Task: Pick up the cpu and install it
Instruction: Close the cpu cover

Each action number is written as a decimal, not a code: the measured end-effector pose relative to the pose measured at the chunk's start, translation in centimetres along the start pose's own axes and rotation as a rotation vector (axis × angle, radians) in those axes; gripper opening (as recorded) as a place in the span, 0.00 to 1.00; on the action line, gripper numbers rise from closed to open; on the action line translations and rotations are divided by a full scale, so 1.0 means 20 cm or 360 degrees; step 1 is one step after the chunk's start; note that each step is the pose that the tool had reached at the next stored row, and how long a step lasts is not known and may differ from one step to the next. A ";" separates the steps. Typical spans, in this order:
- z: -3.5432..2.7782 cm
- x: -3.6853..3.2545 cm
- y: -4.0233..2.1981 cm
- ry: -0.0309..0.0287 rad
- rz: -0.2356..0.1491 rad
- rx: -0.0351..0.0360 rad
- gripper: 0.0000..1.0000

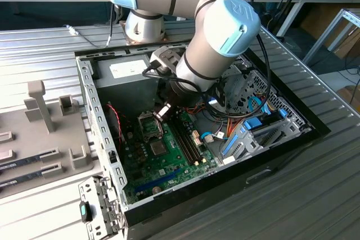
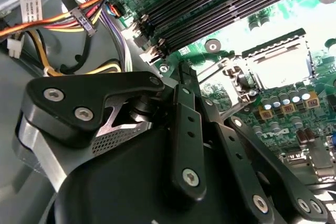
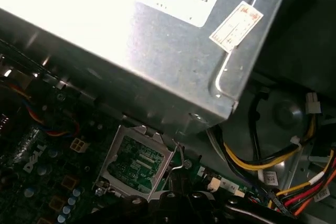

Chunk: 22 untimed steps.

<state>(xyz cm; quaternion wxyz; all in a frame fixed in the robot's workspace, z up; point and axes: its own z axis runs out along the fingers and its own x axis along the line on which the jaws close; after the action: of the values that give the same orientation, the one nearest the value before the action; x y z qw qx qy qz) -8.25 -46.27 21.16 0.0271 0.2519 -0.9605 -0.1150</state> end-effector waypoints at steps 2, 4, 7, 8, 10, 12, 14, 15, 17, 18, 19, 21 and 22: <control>0.000 -0.011 -0.005 -0.00162 -0.0031 -0.0040 0.11; -0.003 -0.025 -0.013 -0.00448 -0.0038 -0.0092 0.11; -0.005 -0.044 -0.021 -0.00731 -0.0044 -0.0144 0.11; -0.003 -0.044 -0.021 -0.00760 -0.0046 -0.0150 0.11; 0.004 -0.045 -0.021 -0.00792 -0.0051 -0.0158 0.11; 0.013 -0.045 -0.023 -0.00725 -0.0081 -0.0163 0.11; 0.016 -0.045 -0.024 -0.00524 -0.0148 -0.0165 0.11; 0.017 -0.045 -0.024 -0.00448 -0.0174 -0.0166 0.11; 0.020 -0.045 -0.025 -0.00322 -0.0218 -0.0168 0.11; 0.020 -0.044 -0.025 -0.00332 -0.0219 -0.0170 0.11; 0.021 -0.044 -0.026 -0.00361 -0.0220 -0.0175 0.11; 0.018 -0.043 -0.027 -0.00415 -0.0221 -0.0183 0.11; 0.013 -0.043 -0.026 -0.00420 -0.0223 -0.0185 0.11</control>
<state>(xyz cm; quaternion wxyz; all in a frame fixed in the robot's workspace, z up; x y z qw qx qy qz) -7.28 -46.23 20.79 0.0209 0.3148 -0.9326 -0.1754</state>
